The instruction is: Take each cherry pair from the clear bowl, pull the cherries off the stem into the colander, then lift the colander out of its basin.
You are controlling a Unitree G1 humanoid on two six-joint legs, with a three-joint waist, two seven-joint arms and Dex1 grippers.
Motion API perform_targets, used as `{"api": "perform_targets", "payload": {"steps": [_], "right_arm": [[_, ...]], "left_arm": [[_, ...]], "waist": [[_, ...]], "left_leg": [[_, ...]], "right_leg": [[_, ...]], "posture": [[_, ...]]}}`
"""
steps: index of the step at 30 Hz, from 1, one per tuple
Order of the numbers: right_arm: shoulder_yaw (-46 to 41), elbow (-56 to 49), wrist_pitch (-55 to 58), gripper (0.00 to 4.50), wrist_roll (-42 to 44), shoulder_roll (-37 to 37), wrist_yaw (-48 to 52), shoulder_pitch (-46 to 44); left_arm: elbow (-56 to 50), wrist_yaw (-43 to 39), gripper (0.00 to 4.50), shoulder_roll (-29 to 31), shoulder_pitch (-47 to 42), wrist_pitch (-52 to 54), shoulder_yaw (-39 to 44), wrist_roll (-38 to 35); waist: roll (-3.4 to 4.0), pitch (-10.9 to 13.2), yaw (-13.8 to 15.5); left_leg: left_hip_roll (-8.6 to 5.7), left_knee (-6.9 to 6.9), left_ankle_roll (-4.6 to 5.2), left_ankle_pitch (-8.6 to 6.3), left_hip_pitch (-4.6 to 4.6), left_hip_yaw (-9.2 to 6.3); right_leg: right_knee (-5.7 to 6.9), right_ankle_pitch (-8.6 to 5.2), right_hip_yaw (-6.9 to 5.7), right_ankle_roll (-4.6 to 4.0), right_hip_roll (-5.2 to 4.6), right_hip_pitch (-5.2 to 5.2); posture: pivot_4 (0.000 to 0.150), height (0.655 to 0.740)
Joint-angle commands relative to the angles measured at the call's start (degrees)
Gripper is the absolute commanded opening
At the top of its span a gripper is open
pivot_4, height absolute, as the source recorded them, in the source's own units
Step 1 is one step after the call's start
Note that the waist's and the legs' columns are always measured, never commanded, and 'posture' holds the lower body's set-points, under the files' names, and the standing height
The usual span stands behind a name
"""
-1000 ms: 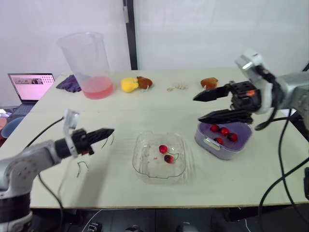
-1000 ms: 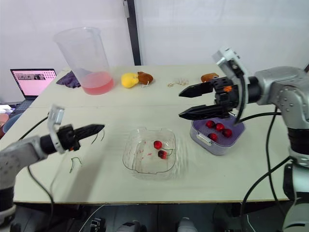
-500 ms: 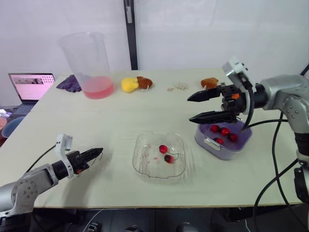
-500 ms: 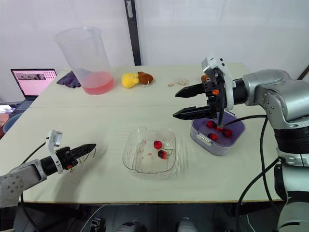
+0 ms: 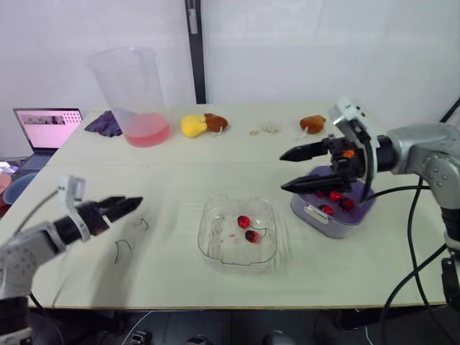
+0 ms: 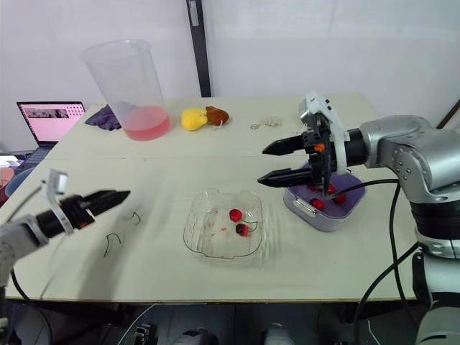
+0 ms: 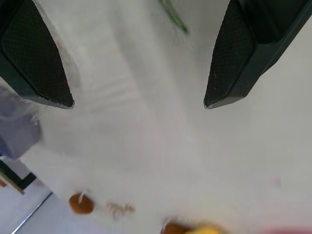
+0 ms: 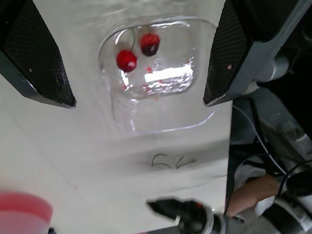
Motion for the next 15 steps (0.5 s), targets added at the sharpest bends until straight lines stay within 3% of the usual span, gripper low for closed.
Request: {"api": "perform_targets", "payload": {"steps": [1,10,15], "right_arm": [[-3.83,-3.41,2.50,4.50,2.04,-2.57,-1.33,0.65],[-10.37,-9.80,5.19,4.50,4.56,-5.75,-7.10,6.49],[-23.87,-19.84,13.08,4.50,9.73,-9.04,-11.89,19.27]], "left_arm": [[-2.95,-4.79,4.47,3.24,-4.15,-0.52,1.26,-3.40],[-6.66,-18.46,4.47,7.64,-17.13,-0.82,-14.99,-0.66],[-7.70,-26.27,4.47,6.44,-27.81,-6.06,-26.95,5.83]], "waist": [[0.00,0.00,0.02],[0.00,0.00,0.06],[-0.02,0.01,0.55]], "left_leg": [[0.00,0.00,0.00,0.00,0.00,0.00],[-0.01,0.00,0.00,0.00,0.00,0.03],[0.00,0.04,0.00,0.00,-0.06,-0.03]], "right_leg": [[0.01,0.00,0.00,0.00,0.00,0.00],[0.01,0.00,-0.01,0.00,0.01,0.02],[-0.01,0.00,-0.10,0.00,0.02,0.04]], "posture": [[0.150,0.7400],[0.150,0.7400],[0.150,0.7400]]}}
